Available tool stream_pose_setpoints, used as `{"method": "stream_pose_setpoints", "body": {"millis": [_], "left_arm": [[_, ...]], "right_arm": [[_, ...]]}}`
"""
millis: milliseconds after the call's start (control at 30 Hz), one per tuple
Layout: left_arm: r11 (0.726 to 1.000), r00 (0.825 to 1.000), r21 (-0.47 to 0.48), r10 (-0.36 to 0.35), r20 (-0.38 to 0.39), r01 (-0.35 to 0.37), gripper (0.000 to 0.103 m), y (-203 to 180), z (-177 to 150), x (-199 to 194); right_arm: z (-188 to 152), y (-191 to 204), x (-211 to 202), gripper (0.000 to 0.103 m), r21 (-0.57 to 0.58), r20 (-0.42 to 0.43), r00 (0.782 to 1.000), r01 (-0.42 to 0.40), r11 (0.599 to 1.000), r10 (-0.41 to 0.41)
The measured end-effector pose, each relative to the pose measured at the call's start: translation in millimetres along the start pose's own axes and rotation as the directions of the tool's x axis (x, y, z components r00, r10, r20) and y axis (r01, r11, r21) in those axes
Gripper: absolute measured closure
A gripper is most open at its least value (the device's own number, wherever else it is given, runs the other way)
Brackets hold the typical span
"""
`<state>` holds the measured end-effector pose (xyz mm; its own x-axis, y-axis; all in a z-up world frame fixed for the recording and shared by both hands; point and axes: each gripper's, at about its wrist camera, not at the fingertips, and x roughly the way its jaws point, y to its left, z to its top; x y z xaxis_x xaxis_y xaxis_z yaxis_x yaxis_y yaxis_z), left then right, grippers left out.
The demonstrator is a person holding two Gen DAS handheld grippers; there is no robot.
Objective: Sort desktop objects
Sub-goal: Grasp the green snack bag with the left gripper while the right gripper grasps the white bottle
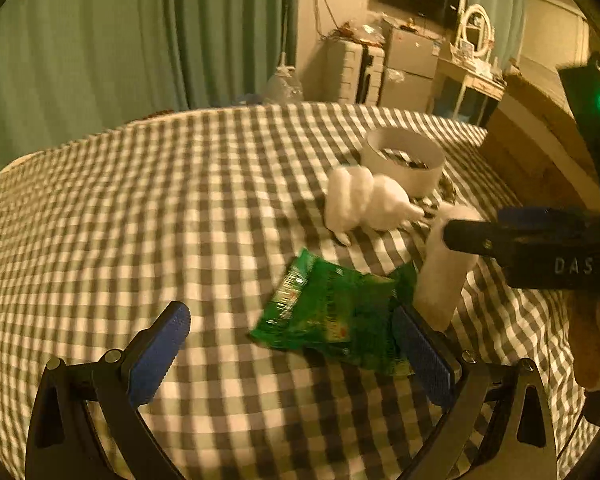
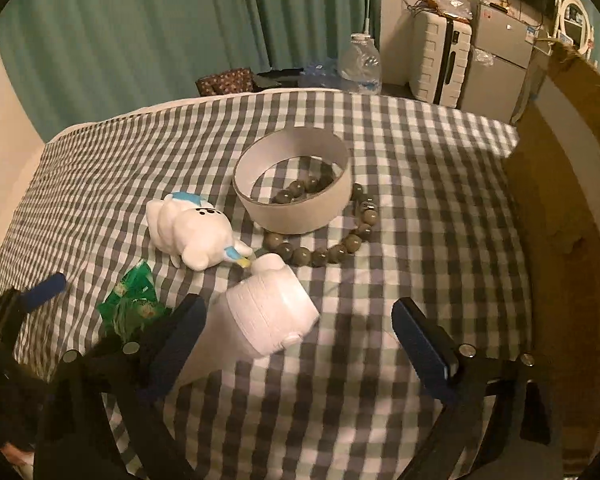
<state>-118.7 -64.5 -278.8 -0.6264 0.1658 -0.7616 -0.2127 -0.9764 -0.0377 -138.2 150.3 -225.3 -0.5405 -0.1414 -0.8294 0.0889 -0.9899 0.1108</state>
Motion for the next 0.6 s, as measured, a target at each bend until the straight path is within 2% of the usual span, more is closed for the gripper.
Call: {"method": "stream_pose_setpoints", "body": {"millis": [100,167,300,433,500,567,600], "left_arm": [[1.000,1.000,0.022,-0.003,-0.027,0.003,0.000,-6.5,-1.0,12.5],[1.000,1.000,0.025,0.003,-0.031,-0.002,0.000,-7.4,-1.1,18.5],[1.000,1.000,-0.010,0.002,-0.023,-0.002,0.000,-6.3,3.5,27.1],[1.000,1.000,0.010,-0.003,-0.017,0.003,0.001,-12.1,3.8,31.1],[1.000,1.000,0.013,-0.013,-0.009,0.013,0.011,-13.7,4.1,30.8],[1.000,1.000,0.008,-0.019,-0.005,0.019,0.031,-15.5,5.8,28.2],[1.000,1.000,0.003,-0.020,-0.004,0.020,0.038,-16.8,8.3,28.3]], "right_arm": [[1.2,4.5,10.7,0.011,-0.016,-0.020,1.000,0.019,1.000,-0.020],[2.6,3.6,17.0,0.016,-0.001,-0.043,0.998,0.035,0.999,-0.035],[3.8,-5.4,27.1,0.016,0.050,-0.069,0.998,0.014,0.999,-0.011],[-2.4,-7.8,33.8,0.017,0.019,-0.064,0.997,0.032,0.999,-0.030],[-10.0,-3.9,34.1,0.025,-0.018,-0.053,0.996,0.068,0.998,-0.068],[-15.5,-2.2,31.7,0.040,-0.038,-0.042,0.993,0.109,0.993,-0.111],[-17.9,-1.9,30.5,0.044,-0.033,-0.037,0.993,0.114,0.993,-0.115]]}}
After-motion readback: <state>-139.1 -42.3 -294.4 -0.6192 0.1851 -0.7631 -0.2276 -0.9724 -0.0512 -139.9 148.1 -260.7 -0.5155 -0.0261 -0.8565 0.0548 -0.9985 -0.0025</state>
